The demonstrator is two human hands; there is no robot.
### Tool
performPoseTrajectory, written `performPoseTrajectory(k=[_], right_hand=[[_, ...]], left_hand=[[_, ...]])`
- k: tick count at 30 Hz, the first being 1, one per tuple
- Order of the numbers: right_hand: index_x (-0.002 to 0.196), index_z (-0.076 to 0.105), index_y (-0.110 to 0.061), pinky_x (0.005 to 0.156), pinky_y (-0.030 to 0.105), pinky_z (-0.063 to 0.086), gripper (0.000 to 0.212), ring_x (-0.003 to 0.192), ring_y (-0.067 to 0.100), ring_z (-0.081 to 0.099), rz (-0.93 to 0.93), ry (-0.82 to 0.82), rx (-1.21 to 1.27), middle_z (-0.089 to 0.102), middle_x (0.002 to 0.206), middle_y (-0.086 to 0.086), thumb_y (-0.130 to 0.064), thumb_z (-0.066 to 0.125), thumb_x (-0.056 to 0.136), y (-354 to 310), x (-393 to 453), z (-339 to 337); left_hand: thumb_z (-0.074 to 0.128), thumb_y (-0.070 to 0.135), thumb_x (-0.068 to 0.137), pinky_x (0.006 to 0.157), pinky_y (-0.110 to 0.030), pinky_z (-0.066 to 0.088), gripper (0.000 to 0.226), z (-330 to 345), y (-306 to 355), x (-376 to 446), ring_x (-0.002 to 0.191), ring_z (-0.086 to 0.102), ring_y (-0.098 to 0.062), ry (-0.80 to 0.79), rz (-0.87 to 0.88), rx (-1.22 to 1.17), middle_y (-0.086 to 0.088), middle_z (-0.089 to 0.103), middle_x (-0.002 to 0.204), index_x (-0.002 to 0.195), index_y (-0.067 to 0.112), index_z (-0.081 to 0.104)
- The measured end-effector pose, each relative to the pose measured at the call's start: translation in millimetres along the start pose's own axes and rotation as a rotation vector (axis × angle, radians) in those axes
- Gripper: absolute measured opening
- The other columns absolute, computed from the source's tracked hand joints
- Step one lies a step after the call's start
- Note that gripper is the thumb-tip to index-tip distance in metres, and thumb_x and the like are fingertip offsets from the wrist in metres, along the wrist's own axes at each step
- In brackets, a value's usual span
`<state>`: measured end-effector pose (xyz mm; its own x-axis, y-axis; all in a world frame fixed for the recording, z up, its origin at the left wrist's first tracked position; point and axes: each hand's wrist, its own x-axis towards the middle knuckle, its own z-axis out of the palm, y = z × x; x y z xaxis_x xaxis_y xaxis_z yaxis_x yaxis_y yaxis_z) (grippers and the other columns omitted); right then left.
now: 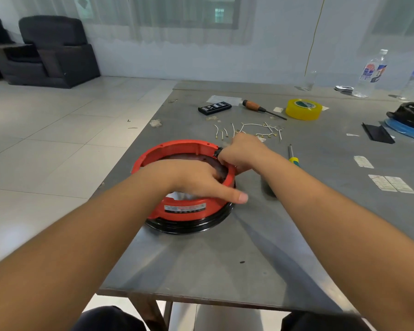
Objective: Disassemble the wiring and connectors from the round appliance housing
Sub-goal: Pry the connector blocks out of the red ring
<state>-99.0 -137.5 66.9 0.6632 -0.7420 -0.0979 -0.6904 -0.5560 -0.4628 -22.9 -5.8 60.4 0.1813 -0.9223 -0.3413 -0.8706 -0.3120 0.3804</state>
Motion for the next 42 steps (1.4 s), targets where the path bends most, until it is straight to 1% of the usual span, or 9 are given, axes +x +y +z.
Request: performPoseTrajectory(k=[3, 6, 9, 13, 18, 26, 30, 34, 42], right_hand=[[0.087, 0.062, -0.006, 0.059, 0.034, 0.063, 0.019, 0.06, 0.024, 0.075, 0.051, -0.201, 0.19, 0.072, 0.068, 0.009, -0.019, 0.075, 0.083, 8, 0, -10], [0.107, 0.064, -0.009, 0.081, 0.04, 0.063, 0.021, 0.086, 0.029, 0.077, -0.064, -0.16, 0.051, 0.072, 0.105, 0.014, -0.024, 0.067, 0.093, 18, 4, -21], [0.121, 0.068, -0.025, 0.099, 0.022, 0.042, 0.04, 0.121, 0.011, 0.058, -0.468, -0.066, -0.162, 0.063, 0.131, -0.007, -0.004, 0.056, 0.089, 23, -1, -30], [0.114, 0.074, -0.033, 0.071, 0.001, 0.042, 0.051, 0.086, -0.016, 0.061, -0.549, -0.39, -0.062, 0.069, 0.092, -0.034, 0.004, 0.056, 0.083, 30, -12, -33], [0.118, 0.071, -0.04, 0.084, 0.011, 0.046, 0.038, 0.099, -0.008, 0.062, -0.574, -0.39, -0.151, 0.068, 0.107, -0.024, -0.02, 0.074, 0.085, 24, -13, -25], [0.12, 0.068, -0.029, 0.069, 0.011, 0.034, 0.029, 0.091, 0.008, 0.052, -0.758, -0.232, -0.303, 0.056, 0.091, -0.02, -0.038, 0.071, 0.093, 10, -14, 7], [0.111, 0.068, -0.024, 0.07, 0.027, 0.037, 0.03, 0.086, 0.012, 0.054, -0.855, -0.232, -0.368, 0.059, 0.089, -0.014, -0.048, 0.068, 0.093, -5, -16, 14], [0.102, 0.066, -0.016, 0.078, 0.039, 0.045, 0.036, 0.083, 0.02, 0.058, -0.948, -0.214, -0.387, 0.064, 0.087, -0.001, -0.051, 0.061, 0.096, -5, -18, 22], [0.096, 0.063, -0.008, 0.071, 0.034, 0.038, 0.034, 0.077, 0.017, 0.049, -1.021, -0.126, -0.285, 0.053, 0.081, -0.003, -0.041, 0.056, 0.102, 4, -23, 32]], left_hand=[[0.064, 0.069, 0.093, 0.08, -0.03, 0.042, 0.048, 3, -6, -4, 0.108, 0.061, -0.021, 0.02, -0.045, 0.237, 0.009, 0.066, 0.108, 0.12, 0.03, 0.064], [0.068, 0.053, 0.097, 0.092, -0.032, 0.045, 0.024, -4, -20, -11, 0.125, 0.058, -0.025, -0.062, -0.048, 0.21, 0.012, 0.064, 0.121, 0.116, 0.038, 0.064], [0.072, 0.036, 0.098, 0.124, -0.039, 0.024, 0.054, -17, -36, -22, 0.155, 0.031, -0.017, -0.151, 0.002, 0.238, 0.028, 0.037, 0.164, 0.147, 0.048, 0.055], [0.072, 0.013, 0.094, 0.115, -0.031, 0.017, 0.059, -30, -59, -24, 0.157, 0.02, -0.008, -0.177, -0.021, 0.203, 0.046, 0.028, 0.153, 0.126, 0.061, 0.06], [0.054, 0.0, 0.085, 0.127, -0.059, -0.008, 0.055, -21, -77, -19, 0.163, 0.002, -0.011, 0.216, -0.228, 0.303, 0.019, 0.047, 0.159, 0.119, 0.041, 0.068], [0.048, 0.063, 0.079, 0.128, -0.051, -0.014, 0.045, 42, -76, -18, 0.154, 0.025, -0.015, 0.602, 0.06, 0.058, 0.014, 0.058, 0.123, 0.109, 0.034, 0.065], [0.046, 0.052, 0.084, 0.128, -0.052, 0.003, 0.043, 60, -88, -18, 0.124, 0.049, -0.021, 0.843, 0.217, 0.113, 0.009, 0.058, 0.1, 0.094, 0.016, 0.067], [0.051, 0.039, 0.087, 0.112, -0.051, 0.032, 0.029, 68, -95, -17, 0.098, 0.044, -0.018, 0.932, 0.315, 0.094, 0.003, 0.05, 0.087, 0.086, 0.012, 0.06], [0.051, 0.035, 0.091, 0.096, -0.039, 0.031, 0.025, 71, -100, -14, 0.087, 0.044, -0.024, 0.988, 0.317, 0.134, 0.0, 0.048, 0.083, 0.087, 0.012, 0.059]])
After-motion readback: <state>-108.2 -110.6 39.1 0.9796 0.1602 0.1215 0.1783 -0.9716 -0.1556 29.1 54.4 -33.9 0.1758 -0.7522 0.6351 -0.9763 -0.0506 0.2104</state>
